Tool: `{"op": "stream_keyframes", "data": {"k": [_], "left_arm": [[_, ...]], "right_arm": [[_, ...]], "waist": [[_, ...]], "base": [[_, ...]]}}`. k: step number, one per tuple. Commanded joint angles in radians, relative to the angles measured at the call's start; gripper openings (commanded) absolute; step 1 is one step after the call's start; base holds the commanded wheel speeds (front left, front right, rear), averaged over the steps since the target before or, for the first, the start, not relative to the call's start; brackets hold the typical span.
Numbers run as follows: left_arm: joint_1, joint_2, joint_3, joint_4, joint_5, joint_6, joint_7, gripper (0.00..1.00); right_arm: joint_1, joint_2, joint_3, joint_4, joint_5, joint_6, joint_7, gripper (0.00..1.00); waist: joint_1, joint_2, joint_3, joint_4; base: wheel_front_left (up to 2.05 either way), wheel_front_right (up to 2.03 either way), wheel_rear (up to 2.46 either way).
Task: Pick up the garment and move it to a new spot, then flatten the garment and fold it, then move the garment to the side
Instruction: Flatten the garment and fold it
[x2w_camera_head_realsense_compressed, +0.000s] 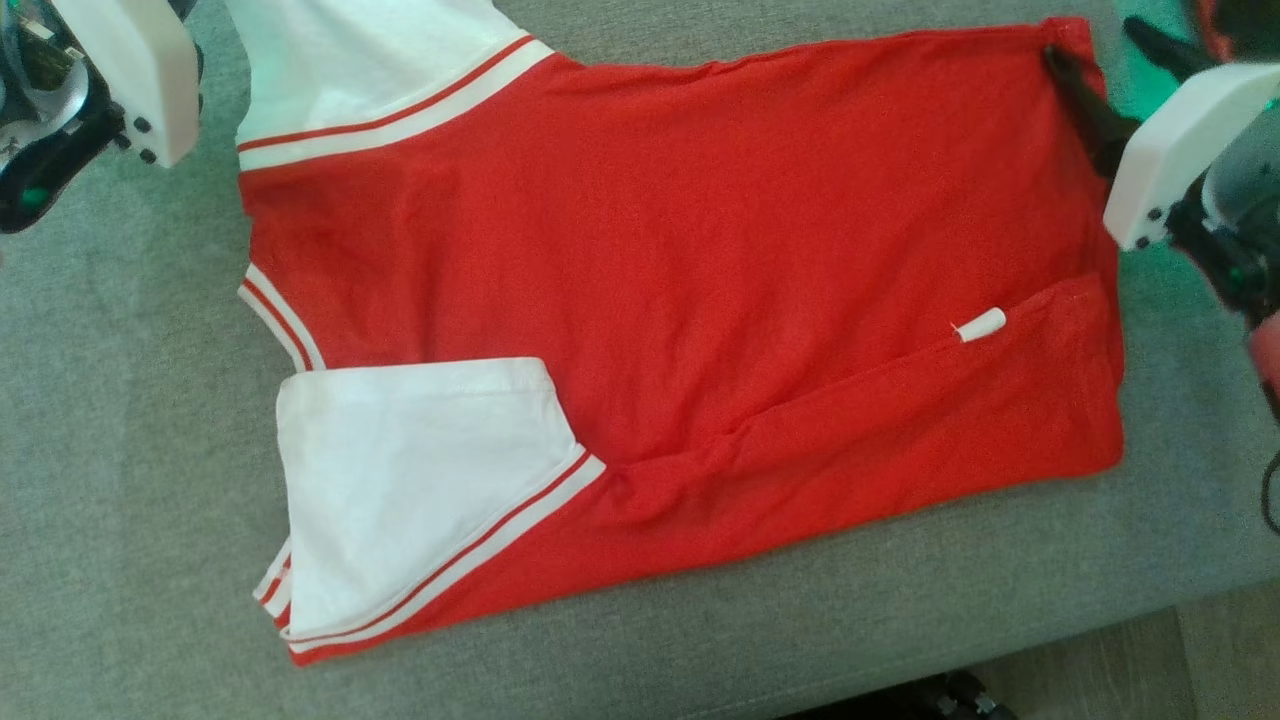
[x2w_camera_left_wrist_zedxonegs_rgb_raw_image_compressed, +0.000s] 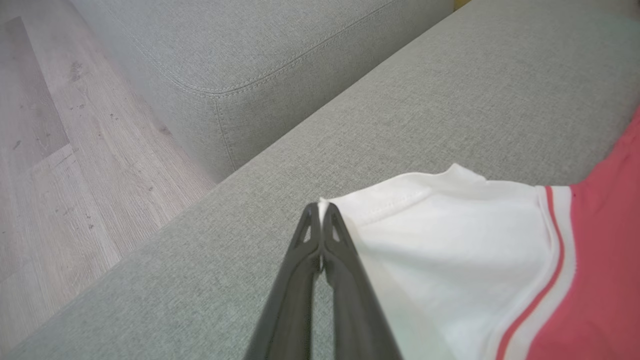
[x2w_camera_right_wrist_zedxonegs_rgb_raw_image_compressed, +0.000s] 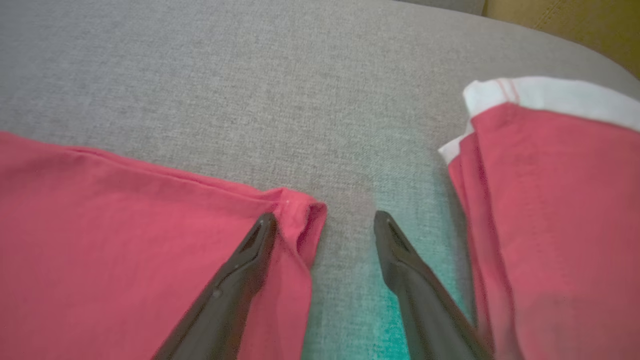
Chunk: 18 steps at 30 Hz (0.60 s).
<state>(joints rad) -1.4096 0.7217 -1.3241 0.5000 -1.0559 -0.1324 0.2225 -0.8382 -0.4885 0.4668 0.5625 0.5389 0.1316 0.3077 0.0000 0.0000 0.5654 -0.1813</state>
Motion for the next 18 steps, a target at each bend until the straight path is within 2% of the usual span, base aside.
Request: {"op": "stream_keyframes", "data": {"k": [1, 3, 4, 6, 9, 11, 12, 15, 18], "left_arm": [[-0.055, 0.032, 0.045, -0.011, 0.008, 0.002, -0.007, 0.00], [-0.054, 0.032, 0.044, -0.012, 0.010, 0.002, -0.007, 0.00], [-0.052, 0.031, 0.044, -0.013, 0.013, 0.002, -0.007, 0.00], [-0.047, 0.028, 0.044, -0.015, 0.016, 0.002, -0.006, 0.00], [-0.042, 0.026, 0.044, -0.018, 0.017, 0.002, -0.006, 0.00], [-0.040, 0.026, 0.044, -0.019, 0.018, 0.002, -0.007, 0.00], [-0.039, 0.026, 0.044, -0.019, 0.019, 0.002, -0.007, 0.00], [-0.033, 0.022, 0.044, -0.022, 0.022, 0.002, -0.010, 0.00], [-0.028, 0.016, 0.044, -0.025, 0.023, 0.002, -0.016, 0.00]], "right_arm": [[-0.003, -0.026, 0.010, -0.006, 0.007, -0.001, -0.006, 1.00], [-0.019, -0.033, 0.030, 0.019, 0.007, -0.001, -0.012, 0.98], [-0.026, -0.038, 0.041, 0.032, 0.005, -0.001, -0.014, 0.92], [-0.038, -0.044, 0.062, 0.053, 0.007, -0.001, -0.012, 0.66], [-0.052, -0.051, 0.092, 0.072, 0.017, -0.001, -0.017, 0.43], [-0.060, -0.056, 0.112, 0.080, 0.023, -0.001, -0.021, 0.37], [-0.064, -0.059, 0.122, 0.083, 0.027, -0.001, -0.023, 0.31], [-0.074, -0.067, 0.151, 0.090, 0.045, -0.001, -0.024, 0.00], [-0.083, -0.077, 0.177, 0.092, 0.064, -0.001, -0.028, 0.00]], "waist": [[0.0000, 0.0000, 0.000, 0.001], [0.0000, 0.0000, 0.000, 0.004], [0.0000, 0.0000, 0.000, 0.005], [0.0000, 0.0000, 0.000, 0.007], [0.0000, 0.0000, -0.002, 0.009], [0.0000, 0.0000, -0.002, 0.011], [0.0000, 0.0000, -0.001, 0.012], [0.0000, 0.0000, -0.003, 0.016], [0.0000, 0.0000, -0.005, 0.024]], "base": [[0.00, 0.00, 0.00], [0.00, 0.00, 0.00], [0.00, 0.00, 0.00], [0.00, 0.00, 0.00], [0.00, 0.00, 0.00], [0.00, 0.00, 0.00], [0.00, 0.00, 0.00], [0.00, 0.00, 0.00], [0.00, 0.00, 0.00]]}}
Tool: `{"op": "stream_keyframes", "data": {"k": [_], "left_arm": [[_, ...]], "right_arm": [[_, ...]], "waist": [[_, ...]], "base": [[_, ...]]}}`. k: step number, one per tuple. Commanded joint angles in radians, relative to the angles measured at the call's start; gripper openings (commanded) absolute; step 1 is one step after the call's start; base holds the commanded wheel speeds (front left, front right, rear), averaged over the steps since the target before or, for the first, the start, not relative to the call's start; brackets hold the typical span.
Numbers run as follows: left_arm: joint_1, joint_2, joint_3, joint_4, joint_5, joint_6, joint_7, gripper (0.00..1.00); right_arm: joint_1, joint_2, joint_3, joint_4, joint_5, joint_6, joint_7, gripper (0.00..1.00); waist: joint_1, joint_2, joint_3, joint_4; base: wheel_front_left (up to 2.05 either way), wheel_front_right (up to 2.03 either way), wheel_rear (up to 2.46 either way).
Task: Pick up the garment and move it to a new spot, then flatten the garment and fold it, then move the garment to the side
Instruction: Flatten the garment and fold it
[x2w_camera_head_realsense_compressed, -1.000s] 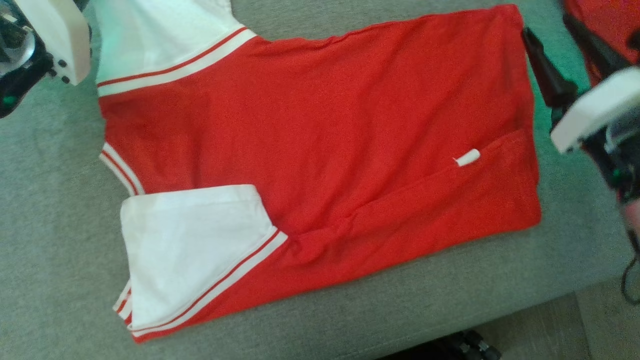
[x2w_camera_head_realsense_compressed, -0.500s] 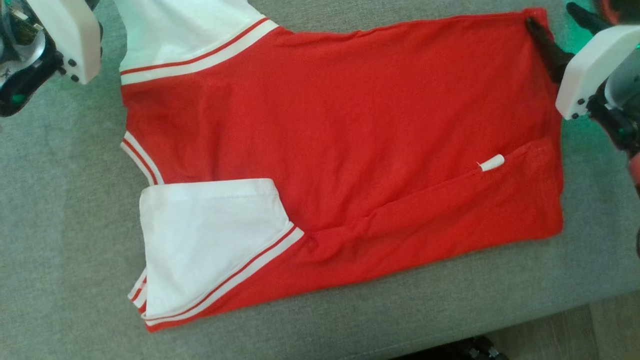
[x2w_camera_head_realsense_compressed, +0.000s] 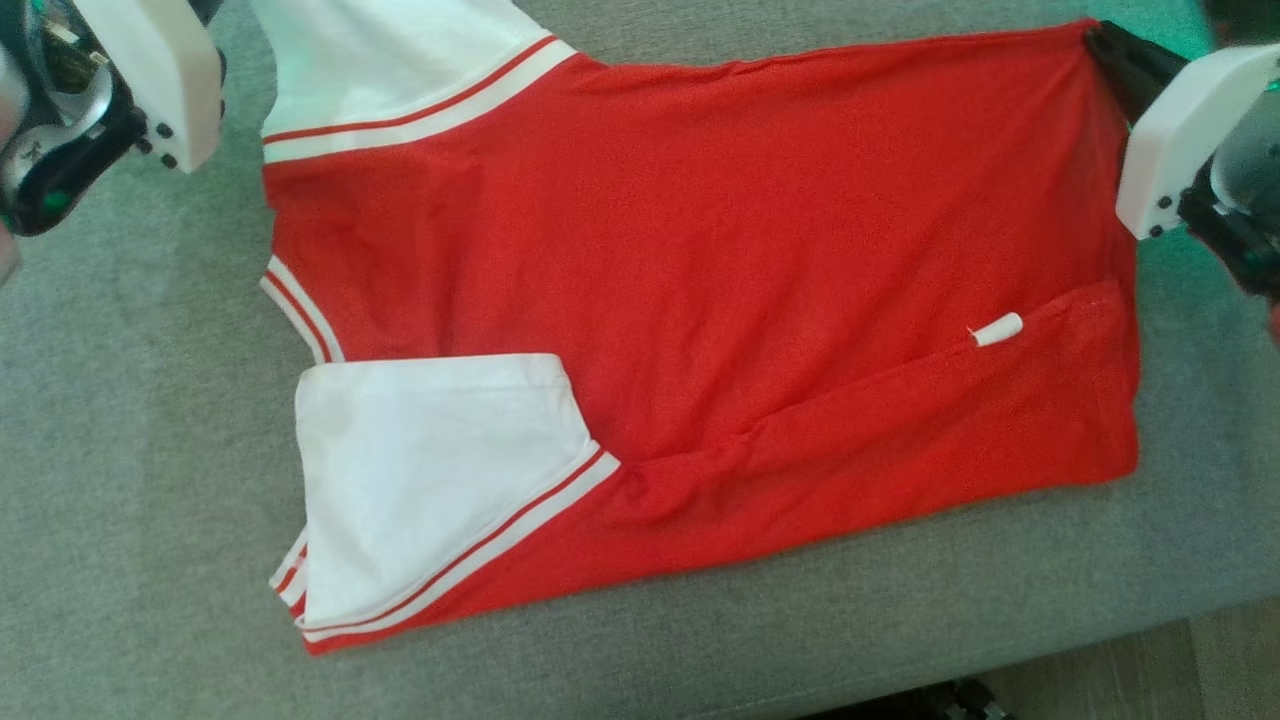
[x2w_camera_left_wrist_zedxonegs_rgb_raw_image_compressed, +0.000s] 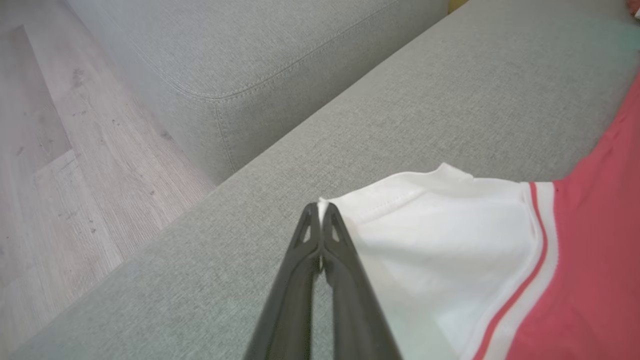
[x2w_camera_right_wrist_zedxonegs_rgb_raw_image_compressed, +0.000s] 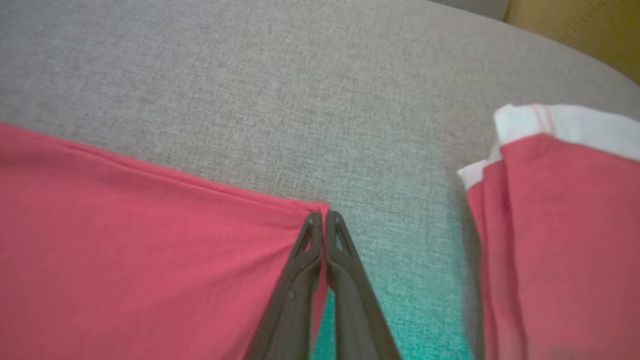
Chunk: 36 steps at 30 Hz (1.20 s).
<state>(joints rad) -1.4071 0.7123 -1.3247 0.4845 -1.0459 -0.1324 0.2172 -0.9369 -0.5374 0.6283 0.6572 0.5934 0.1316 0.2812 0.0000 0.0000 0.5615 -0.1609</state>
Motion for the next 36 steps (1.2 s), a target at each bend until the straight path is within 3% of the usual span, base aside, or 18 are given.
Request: {"op": "stream_keyframes", "data": {"k": [1, 4, 12, 16, 24, 36], "left_arm": [[-0.030, 0.024, 0.045, -0.011, 0.017, 0.002, -0.016, 0.00], [-0.035, 0.022, 0.045, -0.013, 0.031, 0.002, -0.052, 0.00], [-0.116, -0.019, 0.045, 0.072, 0.102, 0.002, -0.306, 0.00], [-0.127, -0.044, 0.045, 0.106, 0.085, 0.002, -0.384, 0.00], [-0.023, -0.066, 0.045, 0.041, 0.046, 0.002, -0.435, 0.00], [0.210, -0.013, 0.048, -0.182, 0.049, 0.005, -0.477, 0.00]], "right_arm": [[0.011, -0.033, 0.022, -0.006, 0.016, -0.001, -0.009, 0.00], [-0.013, -0.050, 0.027, -0.010, 0.023, -0.001, -0.056, 0.00], [-0.132, -0.069, -0.053, 0.042, -0.007, -0.001, -0.253, 0.00], [-0.144, -0.060, -0.079, 0.059, -0.005, -0.001, -0.282, 0.00], [-0.023, -0.096, -0.076, 0.043, 0.022, -0.001, -0.266, 0.00], [0.204, -0.157, -0.186, 0.048, 0.037, -0.001, -0.284, 0.00]], "waist": [[0.0000, 0.0000, -0.002, 0.008], [0.0000, 0.0000, -0.005, 0.020], [0.0000, 0.0000, -0.011, 0.081], [0.0000, 0.0000, -0.024, 0.104], [0.0000, 0.0000, -0.085, 0.171], [0.0000, 0.0000, -0.185, 0.264]], "base": [[0.00, 0.00, 0.00], [0.00, 0.00, 0.00], [0.00, 0.00, 0.00], [0.00, 0.00, 0.00], [0.00, 0.00, 0.00], [0.00, 0.00, 0.00]]}}
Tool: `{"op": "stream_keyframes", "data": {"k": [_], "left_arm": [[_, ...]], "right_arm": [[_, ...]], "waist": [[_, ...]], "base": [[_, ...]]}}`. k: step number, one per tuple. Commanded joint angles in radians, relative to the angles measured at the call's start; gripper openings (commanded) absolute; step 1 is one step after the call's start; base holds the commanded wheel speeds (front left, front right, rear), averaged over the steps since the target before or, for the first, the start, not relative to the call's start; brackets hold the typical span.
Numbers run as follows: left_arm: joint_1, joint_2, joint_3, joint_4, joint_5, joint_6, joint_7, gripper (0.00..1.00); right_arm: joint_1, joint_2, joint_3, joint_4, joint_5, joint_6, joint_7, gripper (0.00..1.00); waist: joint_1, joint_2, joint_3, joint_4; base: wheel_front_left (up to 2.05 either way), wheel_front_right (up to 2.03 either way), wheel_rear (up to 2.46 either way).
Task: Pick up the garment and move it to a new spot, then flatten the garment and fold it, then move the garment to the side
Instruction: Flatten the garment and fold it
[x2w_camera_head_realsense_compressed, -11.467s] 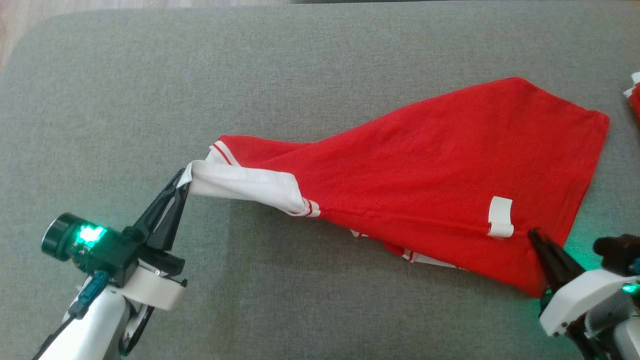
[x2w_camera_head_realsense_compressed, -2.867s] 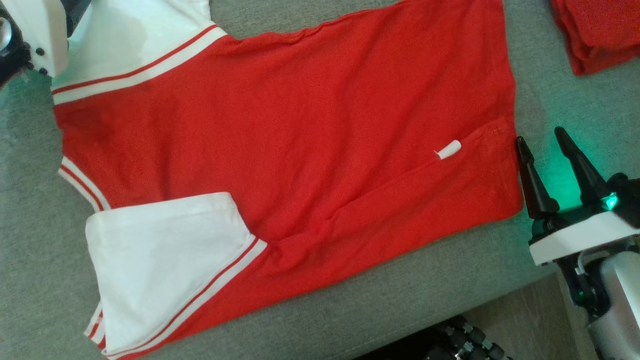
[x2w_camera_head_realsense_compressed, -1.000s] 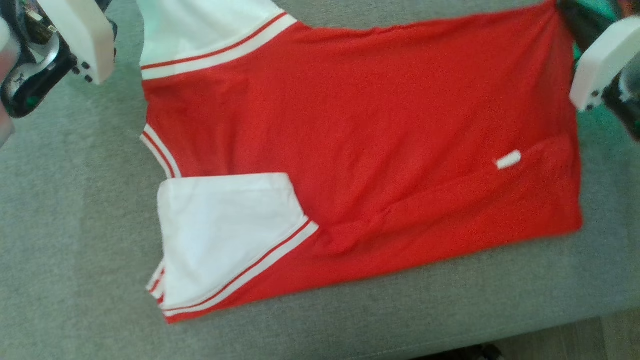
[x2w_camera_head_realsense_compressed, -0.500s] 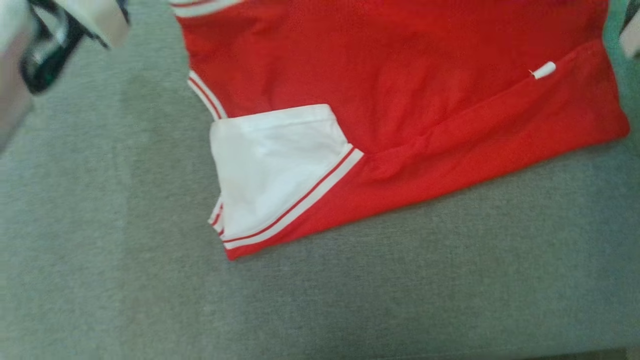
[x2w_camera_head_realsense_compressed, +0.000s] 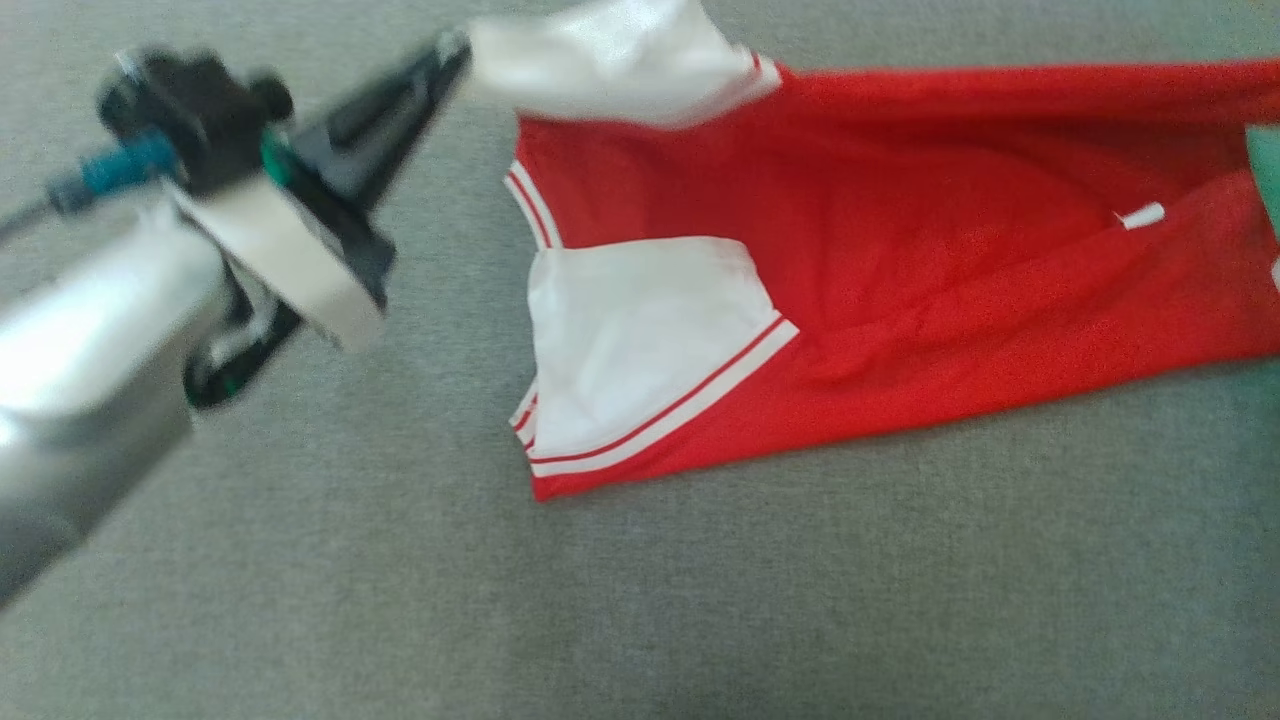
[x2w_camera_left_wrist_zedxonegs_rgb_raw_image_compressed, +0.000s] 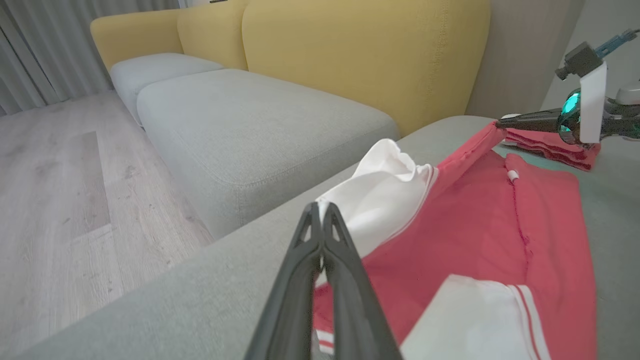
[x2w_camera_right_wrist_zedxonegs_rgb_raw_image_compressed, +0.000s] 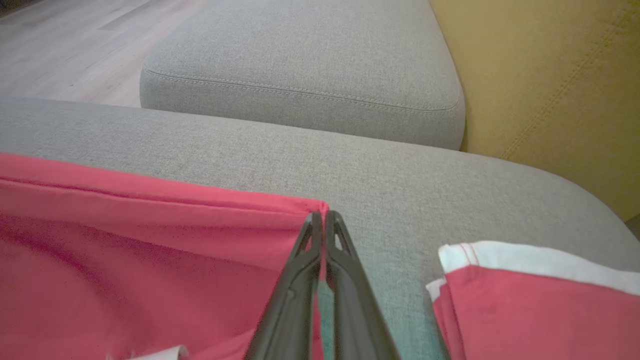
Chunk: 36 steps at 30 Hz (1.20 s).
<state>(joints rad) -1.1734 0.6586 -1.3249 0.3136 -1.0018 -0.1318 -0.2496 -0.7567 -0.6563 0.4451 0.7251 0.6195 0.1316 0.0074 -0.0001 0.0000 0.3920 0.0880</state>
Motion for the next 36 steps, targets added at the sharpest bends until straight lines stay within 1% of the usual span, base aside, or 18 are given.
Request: {"op": "stream_keyframes", "data": {"k": [1, 10, 12, 15, 16, 17, 18, 19, 20, 22, 23, 25, 26, 28, 31, 33, 36], "left_arm": [[0.000, 0.044, 0.050, -0.029, 0.008, 0.010, -0.011, 0.00], [0.214, 0.063, 0.096, -0.202, 0.054, 0.080, -0.012, 0.00], [0.255, 0.063, 0.097, -0.222, 0.072, 0.095, -0.012, 0.00], [0.314, 0.046, 0.107, -0.235, 0.076, 0.108, -0.012, 0.00], [0.333, 0.039, 0.112, -0.233, 0.078, 0.111, -0.012, 0.00], [0.351, 0.031, 0.115, -0.228, 0.081, 0.113, -0.012, 0.06], [0.367, 0.022, 0.121, -0.222, 0.087, 0.116, -0.012, 0.33], [0.385, 0.010, 0.128, -0.214, 0.094, 0.120, -0.012, 0.53], [0.404, -0.003, 0.136, -0.203, 0.098, 0.125, -0.012, 1.00], [0.443, -0.035, 0.163, -0.185, 0.112, 0.139, -0.012, 1.00], [0.443, -0.035, 0.163, -0.185, 0.112, 0.139, -0.012, 1.00], [0.490, -0.072, 0.209, -0.173, 0.135, 0.166, -0.012, 1.00], [0.518, -0.092, 0.240, -0.169, 0.151, 0.187, -0.012, 1.00], [0.576, -0.132, 0.310, -0.167, 0.205, 0.245, -0.012, 1.00], [0.683, -0.206, 0.439, -0.187, 0.289, 0.330, -0.012, 1.00], [0.760, -0.255, 0.523, -0.210, 0.347, 0.365, -0.012, 1.00], [0.870, -0.332, 0.663, -0.258, 0.420, 0.396, -0.012, 1.00]], "right_arm": [[0.043, -0.040, -0.012, -0.023, 0.012, -0.001, -0.012, 0.00], [0.185, -0.050, -0.104, -0.064, 0.002, -0.001, -0.009, 0.00], [0.210, -0.046, -0.122, -0.077, -0.006, -0.001, -0.003, 0.00], [0.241, -0.035, -0.146, -0.102, -0.022, -0.001, 0.007, 0.00], [0.249, -0.029, -0.155, -0.107, -0.029, -0.001, 0.009, 0.08], [0.259, -0.021, -0.163, -0.112, -0.032, -0.001, 0.015, 0.34], [0.268, -0.014, -0.171, -0.117, -0.034, -0.001, 0.021, 0.73], [0.278, -0.006, -0.181, -0.122, -0.035, -0.001, 0.023, 1.00], [0.289, 0.000, -0.192, -0.128, -0.033, -0.001, 0.024, 1.00], [0.317, 0.011, -0.216, -0.147, -0.026, -0.001, 0.021, 1.00], [0.317, 0.011, -0.216, -0.147, -0.026, -0.001, 0.021, 1.00], [0.357, 0.023, -0.247, -0.177, -0.020, -0.001, 0.018, 1.00], [0.382, 0.033, -0.266, -0.197, -0.011, -0.001, 0.018, 1.00], [0.435, 0.056, -0.309, -0.245, 0.006, -0.001, 0.017, 1.00], [0.510, 0.101, -0.381, -0.322, 0.014, -0.001, 0.025, 1.00], [0.541, 0.134, -0.428, -0.359, -0.002, -0.001, 0.039, 1.00], [0.558, 0.175, -0.499, -0.370, -0.053, -0.001, 0.064, 1.00]], "waist": [[0.0001, 0.0000, -0.021, 0.020], [0.0001, 0.0000, -0.032, 0.033], [0.0001, 0.0000, -0.029, 0.031], [0.0001, 0.0000, -0.024, 0.027], [0.0001, 0.0000, -0.023, 0.025], [0.0001, 0.0000, -0.022, 0.023], [0.0001, 0.0000, -0.022, 0.022], [0.0001, 0.0000, -0.025, 0.021], [0.0001, 0.0000, -0.029, 0.022], [0.0001, 0.0000, -0.041, 0.021], [0.0001, 0.0000, -0.041, 0.021], [0.0001, 0.0000, -0.057, 0.023], [0.0001, 0.0000, -0.065, 0.025], [0.0001, 0.0000, -0.083, 0.031], [0.0001, 0.0000, -0.111, 0.045], [0.0001, 0.0000, -0.129, 0.057], [0.0001, 0.0000, -0.155, 0.086]], "base": [[0.00, 0.00, 0.00], [0.00, 0.00, 0.00], [0.00, 0.00, 0.00], [0.00, 0.00, 0.00], [0.00, 0.00, 0.00], [0.00, 0.00, 0.00], [0.00, 0.00, 0.00], [0.00, 0.00, 0.00], [0.00, 0.00, 0.00], [0.00, 0.00, 0.00], [0.00, 0.00, 0.00], [0.00, 0.00, 0.00], [0.00, 0.00, 0.00], [0.00, 0.00, 0.00], [0.00, 0.00, 0.00], [0.00, 0.00, 0.00], [0.00, 0.00, 0.00]]}}
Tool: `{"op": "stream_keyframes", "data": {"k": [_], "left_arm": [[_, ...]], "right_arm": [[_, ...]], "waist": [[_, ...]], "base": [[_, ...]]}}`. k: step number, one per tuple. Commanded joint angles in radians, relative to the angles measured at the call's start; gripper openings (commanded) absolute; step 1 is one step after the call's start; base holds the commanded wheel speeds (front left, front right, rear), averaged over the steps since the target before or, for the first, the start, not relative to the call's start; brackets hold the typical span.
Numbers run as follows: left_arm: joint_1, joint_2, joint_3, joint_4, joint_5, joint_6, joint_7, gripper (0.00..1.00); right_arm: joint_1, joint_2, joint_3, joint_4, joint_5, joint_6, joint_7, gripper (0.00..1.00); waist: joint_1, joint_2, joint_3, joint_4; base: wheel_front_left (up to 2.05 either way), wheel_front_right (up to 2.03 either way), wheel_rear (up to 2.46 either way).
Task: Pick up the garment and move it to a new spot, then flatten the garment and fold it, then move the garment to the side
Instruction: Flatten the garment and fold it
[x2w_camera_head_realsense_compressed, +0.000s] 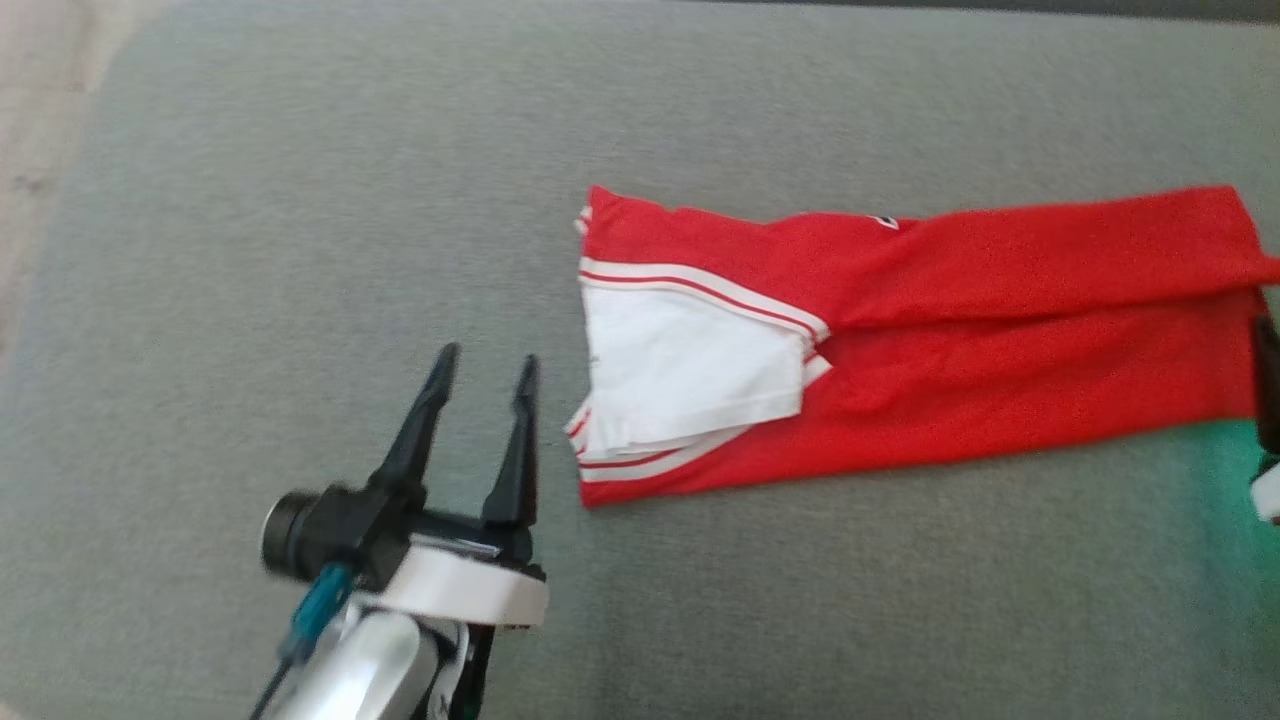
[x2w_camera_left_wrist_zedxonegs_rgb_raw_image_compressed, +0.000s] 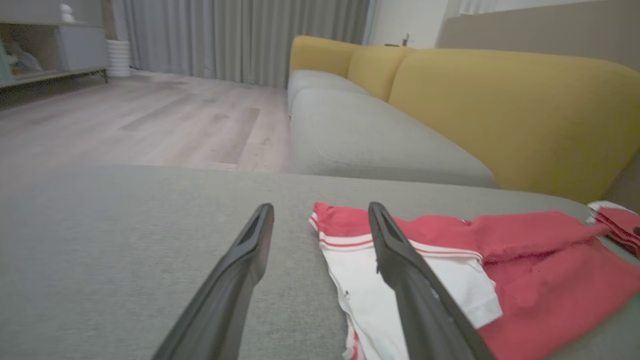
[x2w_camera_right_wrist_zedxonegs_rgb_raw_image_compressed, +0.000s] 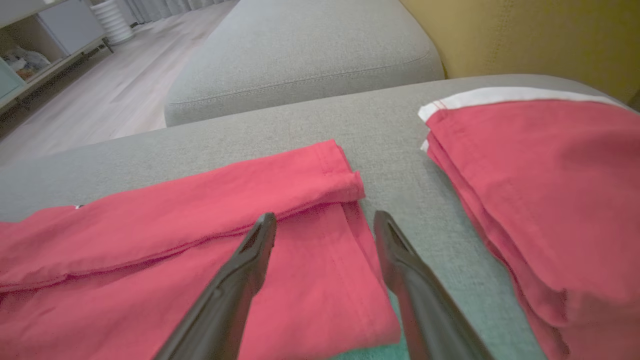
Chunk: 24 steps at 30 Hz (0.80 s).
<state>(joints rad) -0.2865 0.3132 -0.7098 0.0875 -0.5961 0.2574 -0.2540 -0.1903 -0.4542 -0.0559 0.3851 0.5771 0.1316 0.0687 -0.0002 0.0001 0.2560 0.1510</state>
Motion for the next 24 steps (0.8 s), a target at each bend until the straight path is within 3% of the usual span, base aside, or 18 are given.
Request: {"op": "stream_keyframes", "data": {"k": [1, 5, 11, 19, 20, 21, 22, 23, 24], "left_arm": [[0.015, -0.011, 0.090, -0.049, 0.042, 0.012, -0.008, 1.00], [0.120, -0.092, 0.201, -0.103, 0.157, 0.003, -0.008, 1.00], [0.193, -0.162, 0.252, -0.118, 0.265, -0.072, -0.008, 1.00], [0.225, -0.215, 0.325, -0.112, 0.329, -0.144, -0.008, 1.00], [0.229, -0.219, 0.335, -0.112, 0.335, -0.149, -0.008, 1.00], [0.232, -0.224, 0.343, -0.112, 0.341, -0.154, -0.008, 1.00], [0.234, -0.227, 0.351, -0.112, 0.346, -0.160, -0.008, 1.00], [0.237, -0.230, 0.357, -0.111, 0.352, -0.167, -0.008, 1.00], [0.239, -0.233, 0.362, -0.109, 0.358, -0.173, -0.008, 1.00]], "right_arm": [[-0.012, -0.013, -0.022, -0.021, -0.026, -0.001, 0.011, 1.00], [-0.062, 0.036, -0.118, 0.047, -0.104, -0.001, 0.037, 1.00], [-0.165, 0.078, -0.289, 0.217, -0.256, -0.001, 0.061, 1.00], [-0.228, 0.094, -0.354, 0.422, -0.380, -0.001, 0.156, 1.00], [-0.229, 0.103, -0.348, 0.432, -0.374, -0.001, 0.174, 0.94], [-0.229, 0.110, -0.338, 0.435, -0.365, -0.001, 0.187, 0.64], [-0.228, 0.114, -0.324, 0.432, -0.355, -0.001, 0.193, 0.07], [-0.228, 0.116, -0.309, 0.424, -0.341, -0.001, 0.193, 0.00], [-0.225, 0.115, -0.302, 0.414, -0.325, -0.001, 0.182, 0.00]], "waist": [[0.0002, -0.0001, -0.028, 0.034], [0.0002, -0.0001, -0.045, 0.084], [0.0002, -0.0001, -0.046, 0.148], [0.0002, -0.0001, -0.045, 0.154], [0.0002, -0.0001, -0.047, 0.148], [0.0002, -0.0001, -0.048, 0.143], [0.0002, -0.0001, -0.049, 0.136], [0.0002, -0.0001, -0.051, 0.130], [0.0002, -0.0001, -0.053, 0.123]], "base": [[0.00, 0.00, 0.00], [0.00, 0.00, 0.00], [0.00, 0.00, 0.00], [0.00, 0.00, 0.00], [0.00, 0.00, 0.00], [0.00, 0.00, 0.00], [0.00, 0.00, 0.00], [0.00, 0.00, 0.00], [0.00, 0.00, 0.00]]}}
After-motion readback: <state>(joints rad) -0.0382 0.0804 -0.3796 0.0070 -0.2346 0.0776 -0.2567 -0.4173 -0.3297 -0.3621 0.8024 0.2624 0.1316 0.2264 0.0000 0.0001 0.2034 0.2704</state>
